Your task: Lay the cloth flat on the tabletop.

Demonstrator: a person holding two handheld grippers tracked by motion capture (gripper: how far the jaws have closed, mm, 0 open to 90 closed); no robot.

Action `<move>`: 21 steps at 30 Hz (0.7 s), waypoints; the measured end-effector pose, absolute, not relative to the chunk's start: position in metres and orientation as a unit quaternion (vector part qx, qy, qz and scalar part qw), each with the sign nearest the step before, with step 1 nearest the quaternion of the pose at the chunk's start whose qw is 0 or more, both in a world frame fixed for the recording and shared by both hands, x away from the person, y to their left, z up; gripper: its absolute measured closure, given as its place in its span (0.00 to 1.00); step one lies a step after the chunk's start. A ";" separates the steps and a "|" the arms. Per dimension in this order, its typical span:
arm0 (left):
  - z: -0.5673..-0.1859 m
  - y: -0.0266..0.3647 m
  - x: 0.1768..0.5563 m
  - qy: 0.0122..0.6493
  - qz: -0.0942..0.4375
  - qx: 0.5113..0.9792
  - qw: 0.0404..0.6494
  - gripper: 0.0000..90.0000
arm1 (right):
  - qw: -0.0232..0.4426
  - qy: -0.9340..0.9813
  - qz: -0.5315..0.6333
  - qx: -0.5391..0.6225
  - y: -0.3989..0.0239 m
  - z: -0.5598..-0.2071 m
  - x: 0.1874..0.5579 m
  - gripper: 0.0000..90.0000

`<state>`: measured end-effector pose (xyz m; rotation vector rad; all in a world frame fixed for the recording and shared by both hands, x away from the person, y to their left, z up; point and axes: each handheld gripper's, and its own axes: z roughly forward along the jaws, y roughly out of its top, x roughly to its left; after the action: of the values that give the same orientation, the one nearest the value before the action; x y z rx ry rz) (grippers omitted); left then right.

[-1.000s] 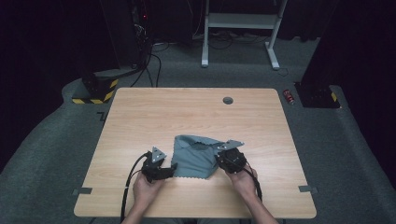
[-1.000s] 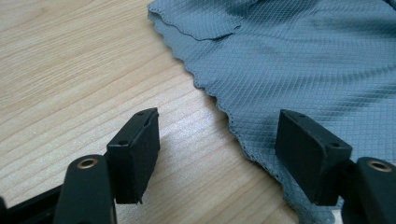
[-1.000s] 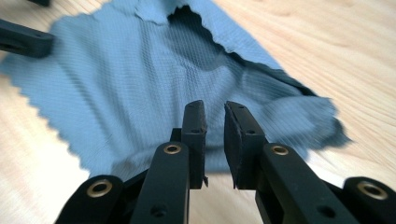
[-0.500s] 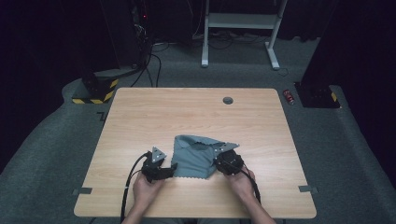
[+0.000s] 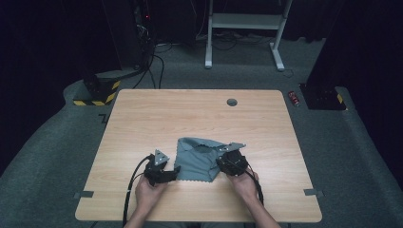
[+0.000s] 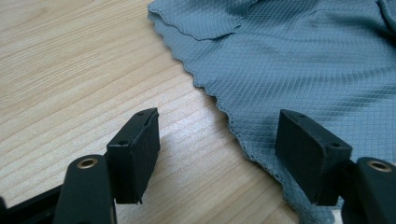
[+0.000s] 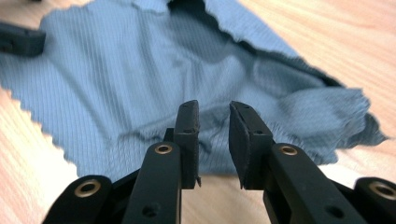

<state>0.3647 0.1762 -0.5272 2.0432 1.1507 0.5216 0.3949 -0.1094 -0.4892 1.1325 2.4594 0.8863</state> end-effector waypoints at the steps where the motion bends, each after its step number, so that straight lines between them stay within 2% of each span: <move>1: -0.527 0.176 0.365 0.448 0.202 0.793 0.362 0.35 | 0.146 0.854 0.307 0.393 -0.109 -0.491 0.395 0.81; 7: -0.527 0.176 0.365 0.447 0.202 0.793 0.361 0.35 | 0.139 0.858 0.293 0.398 -0.101 -0.502 0.398 0.79; 13: -0.527 0.176 0.365 0.447 0.202 0.793 0.361 0.35 | 0.142 0.869 0.285 0.379 -0.099 -0.505 0.395 0.98; 21: -0.527 0.176 0.365 0.447 0.202 0.793 0.361 0.35 | 0.145 0.864 0.294 0.383 -0.111 -0.500 0.388 0.99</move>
<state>0.3647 0.1761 -0.5272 2.0424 1.1515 0.5214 0.3883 -0.1112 -0.5000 1.1026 2.4871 0.8479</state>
